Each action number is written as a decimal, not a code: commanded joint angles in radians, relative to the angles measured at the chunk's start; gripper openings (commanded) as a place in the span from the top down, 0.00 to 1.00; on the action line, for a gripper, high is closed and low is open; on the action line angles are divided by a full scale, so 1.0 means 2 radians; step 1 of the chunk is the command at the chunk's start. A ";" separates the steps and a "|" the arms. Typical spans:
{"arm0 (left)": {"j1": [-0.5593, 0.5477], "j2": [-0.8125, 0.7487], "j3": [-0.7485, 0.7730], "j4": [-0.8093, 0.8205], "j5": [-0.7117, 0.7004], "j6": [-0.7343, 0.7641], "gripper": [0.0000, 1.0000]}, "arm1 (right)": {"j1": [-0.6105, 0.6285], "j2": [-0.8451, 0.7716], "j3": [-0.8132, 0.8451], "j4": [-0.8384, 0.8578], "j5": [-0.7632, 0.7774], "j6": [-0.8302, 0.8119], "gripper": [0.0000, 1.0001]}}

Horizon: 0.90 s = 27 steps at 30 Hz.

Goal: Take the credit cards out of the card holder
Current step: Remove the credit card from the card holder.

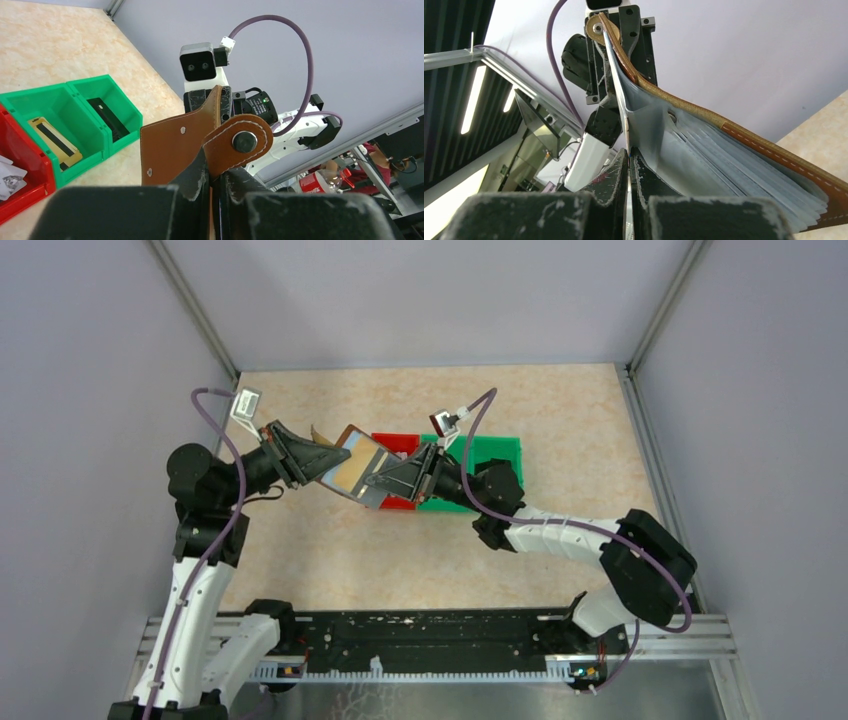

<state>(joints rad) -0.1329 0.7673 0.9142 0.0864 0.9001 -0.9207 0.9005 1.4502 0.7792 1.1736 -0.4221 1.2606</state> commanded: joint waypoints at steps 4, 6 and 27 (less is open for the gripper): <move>0.000 -0.005 0.019 0.030 0.009 -0.003 1.00 | -0.001 -0.010 -0.004 0.047 0.024 -0.001 1.00; 0.000 -0.004 0.021 0.029 0.007 -0.002 1.00 | 0.001 -0.010 -0.006 0.048 0.024 -0.002 1.00; 0.001 -0.004 0.035 0.024 -0.004 0.000 1.00 | 0.005 0.005 -0.019 0.113 0.021 0.028 0.77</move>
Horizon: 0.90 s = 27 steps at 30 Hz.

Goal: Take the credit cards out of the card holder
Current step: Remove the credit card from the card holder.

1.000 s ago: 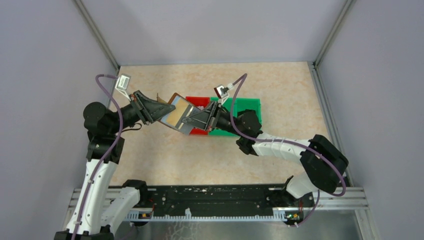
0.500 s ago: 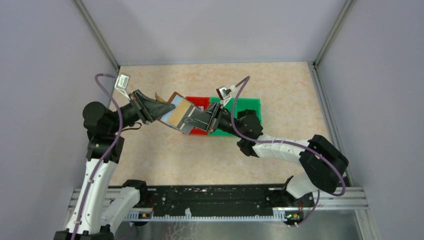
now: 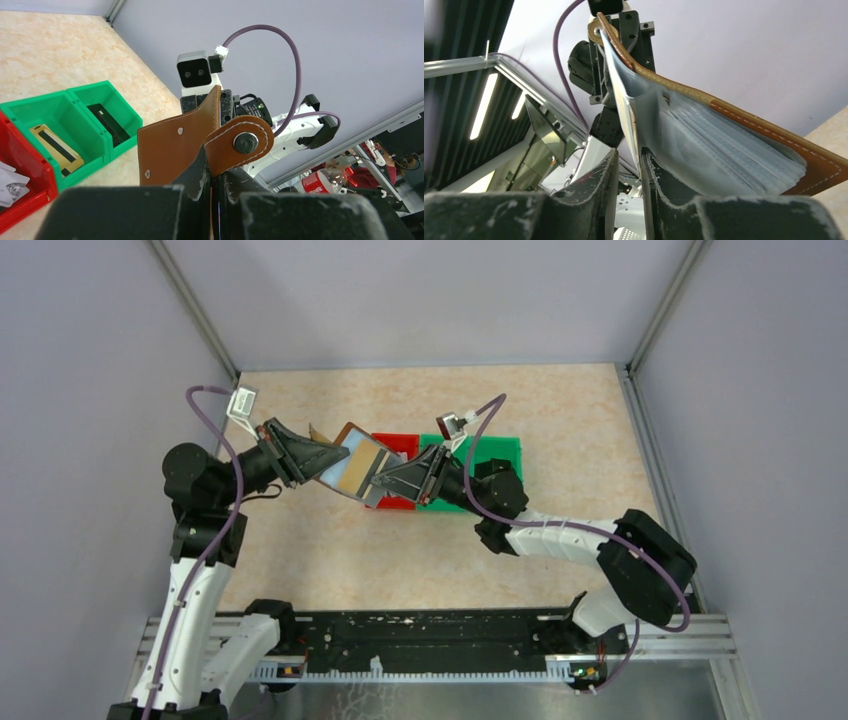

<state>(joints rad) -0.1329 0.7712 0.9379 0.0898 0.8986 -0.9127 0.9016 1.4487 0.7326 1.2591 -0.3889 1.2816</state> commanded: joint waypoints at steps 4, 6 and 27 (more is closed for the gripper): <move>0.001 -0.006 0.021 0.020 -0.001 -0.006 1.00 | 0.004 0.017 0.011 0.094 0.006 0.029 0.75; 0.001 -0.006 0.021 0.021 0.000 -0.008 1.00 | 0.005 0.022 0.019 0.096 0.004 0.029 0.76; 0.005 -0.008 0.029 0.014 0.003 0.005 1.00 | 0.007 0.047 0.008 0.174 0.023 0.048 1.00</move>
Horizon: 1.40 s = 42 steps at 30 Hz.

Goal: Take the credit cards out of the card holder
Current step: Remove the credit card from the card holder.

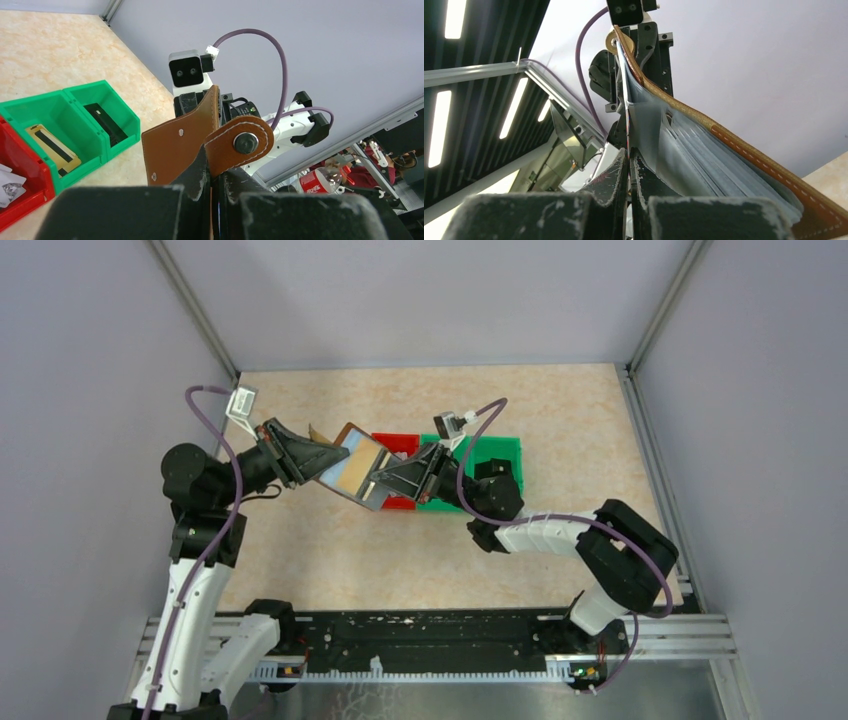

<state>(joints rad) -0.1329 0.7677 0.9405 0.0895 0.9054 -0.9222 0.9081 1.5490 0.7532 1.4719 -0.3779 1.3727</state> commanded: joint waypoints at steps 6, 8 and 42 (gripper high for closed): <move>0.010 -0.005 0.046 0.009 -0.018 0.031 1.00 | 0.004 -0.012 -0.024 0.073 0.026 -0.003 1.00; 0.010 -0.004 0.049 0.005 -0.022 0.031 1.00 | 0.004 -0.011 -0.026 0.078 0.027 -0.003 1.00; 0.037 0.013 0.103 0.008 -0.018 0.057 1.00 | -0.053 -0.077 -0.089 0.076 -0.002 0.009 1.00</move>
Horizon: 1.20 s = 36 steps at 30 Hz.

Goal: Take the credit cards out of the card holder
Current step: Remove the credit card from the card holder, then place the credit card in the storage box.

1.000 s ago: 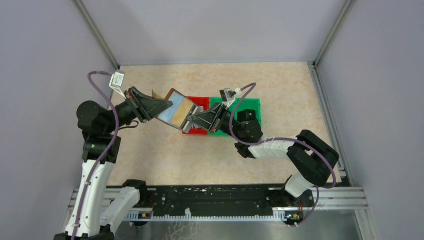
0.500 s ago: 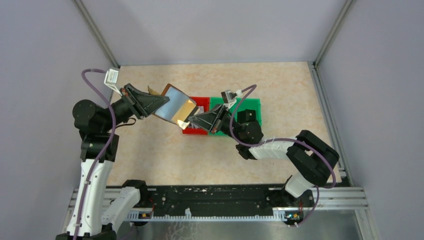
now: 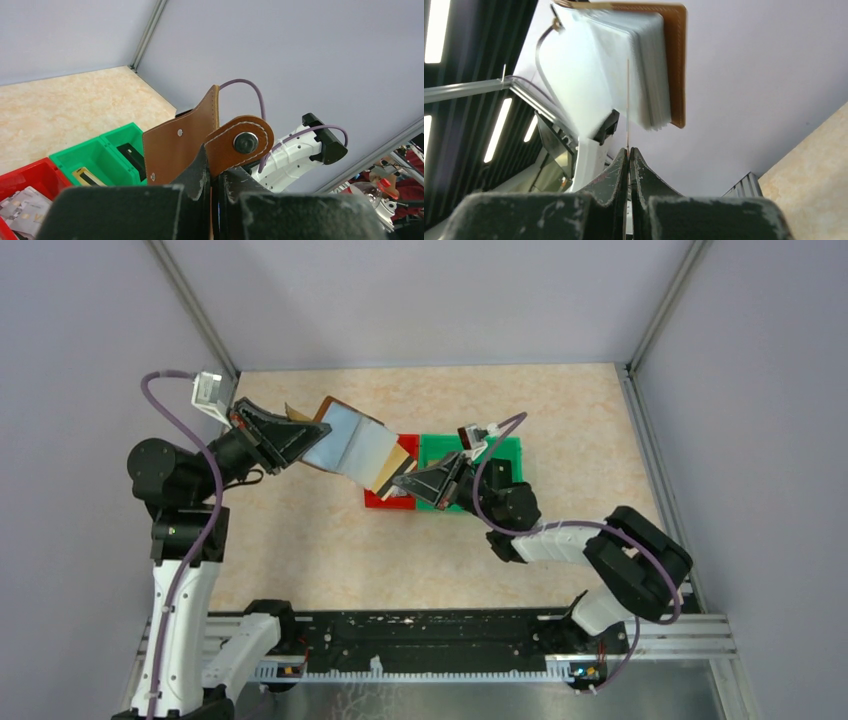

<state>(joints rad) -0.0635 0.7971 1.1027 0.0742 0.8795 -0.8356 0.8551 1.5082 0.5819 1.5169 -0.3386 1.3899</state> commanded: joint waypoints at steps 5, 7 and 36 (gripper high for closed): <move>0.003 -0.001 0.025 0.016 -0.003 0.013 1.00 | -0.090 -0.135 0.006 -0.165 -0.077 -0.041 1.00; 0.003 -0.001 0.026 0.019 0.000 0.014 1.00 | -0.113 -0.169 0.026 -0.308 -0.097 -0.096 1.00; 0.003 -0.017 0.032 0.070 0.084 0.026 1.00 | -0.128 0.081 0.353 -0.960 0.100 -0.489 1.00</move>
<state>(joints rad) -0.0628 0.7750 1.1316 0.1471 1.0382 -0.7807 0.5995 1.6333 1.2255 -0.4374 -0.1860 0.4362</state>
